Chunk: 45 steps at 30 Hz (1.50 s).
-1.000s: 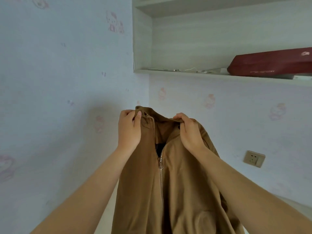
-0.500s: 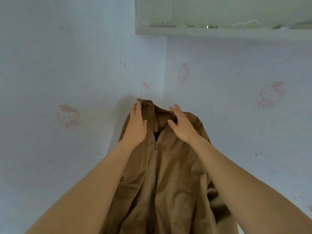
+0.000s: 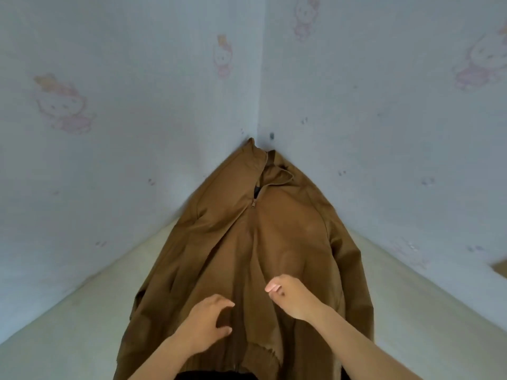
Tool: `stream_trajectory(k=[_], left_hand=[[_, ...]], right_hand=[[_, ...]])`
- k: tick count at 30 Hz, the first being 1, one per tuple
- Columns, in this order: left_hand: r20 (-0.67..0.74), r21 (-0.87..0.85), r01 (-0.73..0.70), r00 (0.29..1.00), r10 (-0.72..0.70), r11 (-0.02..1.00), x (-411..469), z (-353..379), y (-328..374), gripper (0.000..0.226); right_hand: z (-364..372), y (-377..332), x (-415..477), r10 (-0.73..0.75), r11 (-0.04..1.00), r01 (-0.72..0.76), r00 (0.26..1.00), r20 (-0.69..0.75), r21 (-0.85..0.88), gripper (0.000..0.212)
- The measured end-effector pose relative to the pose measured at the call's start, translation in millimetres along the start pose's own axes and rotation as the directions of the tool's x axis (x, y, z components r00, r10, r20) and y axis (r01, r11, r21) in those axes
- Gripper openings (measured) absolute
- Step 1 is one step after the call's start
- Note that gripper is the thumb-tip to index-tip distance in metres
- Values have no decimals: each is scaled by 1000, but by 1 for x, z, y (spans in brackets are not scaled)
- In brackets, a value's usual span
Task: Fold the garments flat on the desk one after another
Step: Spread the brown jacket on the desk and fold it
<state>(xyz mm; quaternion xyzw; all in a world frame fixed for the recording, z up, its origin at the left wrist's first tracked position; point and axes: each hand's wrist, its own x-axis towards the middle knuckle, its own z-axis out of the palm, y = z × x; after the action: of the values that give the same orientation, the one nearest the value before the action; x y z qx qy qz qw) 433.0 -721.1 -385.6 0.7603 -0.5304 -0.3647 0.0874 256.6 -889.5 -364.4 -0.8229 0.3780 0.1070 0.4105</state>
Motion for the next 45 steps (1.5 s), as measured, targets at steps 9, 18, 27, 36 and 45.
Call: stream_trajectory(k=[9,18,27,36,45], left_hand=[[-12,345,34,999,-32,938,-85,55,-58,91],[-242,442,90,970,23,892,-107,63,-94,59],[-487,169,307,852,-192,936,-141,38,-145,33],[-406,249,144,913,-31,958,-164,70,-104,51],[-480,-187,122,854,-199,975,-177,66,-77,32]], right_hand=[[117,48,-113,79,903,-60,997,27,-425,111],[148,56,-156,354,764,-365,926,-127,-532,80],[109,90,-205,457,875,-477,768,-449,75,29],[128,81,-197,-67,764,-172,937,-342,-622,71],[147,82,-182,107,693,-220,973,-203,-687,93]])
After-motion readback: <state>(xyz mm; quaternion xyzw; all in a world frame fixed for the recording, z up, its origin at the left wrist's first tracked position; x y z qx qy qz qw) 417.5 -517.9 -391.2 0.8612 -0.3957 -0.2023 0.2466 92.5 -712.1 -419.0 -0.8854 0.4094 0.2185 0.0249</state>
